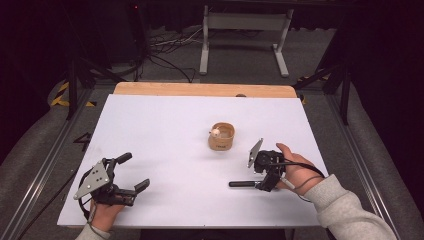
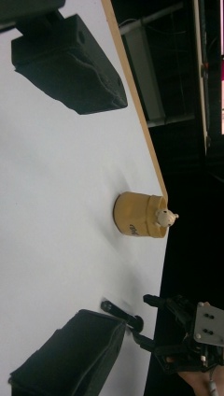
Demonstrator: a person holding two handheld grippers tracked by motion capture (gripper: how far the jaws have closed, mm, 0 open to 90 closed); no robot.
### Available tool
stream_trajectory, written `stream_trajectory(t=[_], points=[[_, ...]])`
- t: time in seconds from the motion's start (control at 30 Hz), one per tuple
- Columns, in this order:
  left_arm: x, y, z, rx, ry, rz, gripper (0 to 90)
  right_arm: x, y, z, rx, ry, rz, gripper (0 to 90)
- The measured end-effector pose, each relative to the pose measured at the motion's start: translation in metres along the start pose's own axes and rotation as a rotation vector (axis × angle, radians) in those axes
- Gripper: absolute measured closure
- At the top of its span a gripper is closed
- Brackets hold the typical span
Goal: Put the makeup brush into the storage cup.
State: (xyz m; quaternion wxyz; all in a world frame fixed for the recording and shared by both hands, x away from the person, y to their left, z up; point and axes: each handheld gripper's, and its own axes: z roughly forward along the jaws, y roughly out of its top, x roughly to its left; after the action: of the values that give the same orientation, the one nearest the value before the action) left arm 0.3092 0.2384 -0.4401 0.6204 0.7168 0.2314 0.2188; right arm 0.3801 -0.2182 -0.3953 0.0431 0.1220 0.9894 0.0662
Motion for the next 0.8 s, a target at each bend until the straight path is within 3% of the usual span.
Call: stream_trajectory(t=[0.37,0.47,0.5,0.53,0.6,0.7,0.8], points=[[0.000,0.000,0.000,0.001,-0.002,-0.003,0.6,0.001,-0.004,0.011,0.034,0.034,-0.023,35.6],[0.000,0.000,0.000,0.001,-0.003,-0.003,0.6,-0.001,-0.005,0.014,0.032,0.057,-0.012,34.6],[0.000,0.000,0.000,0.001,-0.003,-0.003,0.6,-0.002,-0.006,0.015,0.029,0.084,-0.007,33.7],[-0.001,0.000,0.000,0.002,-0.003,-0.003,0.6,-0.003,-0.007,0.017,0.032,0.092,0.022,34.5],[-0.001,0.000,0.000,0.001,-0.002,-0.002,0.6,-0.001,-0.007,0.020,0.041,0.057,0.013,34.5],[0.000,0.000,0.000,0.002,-0.001,-0.001,0.6,0.003,-0.007,0.022,0.061,0.041,-0.009,34.9],[-0.001,0.000,0.000,0.002,-0.002,-0.002,0.6,0.003,-0.006,0.022,0.077,0.044,-0.029,46.1]])
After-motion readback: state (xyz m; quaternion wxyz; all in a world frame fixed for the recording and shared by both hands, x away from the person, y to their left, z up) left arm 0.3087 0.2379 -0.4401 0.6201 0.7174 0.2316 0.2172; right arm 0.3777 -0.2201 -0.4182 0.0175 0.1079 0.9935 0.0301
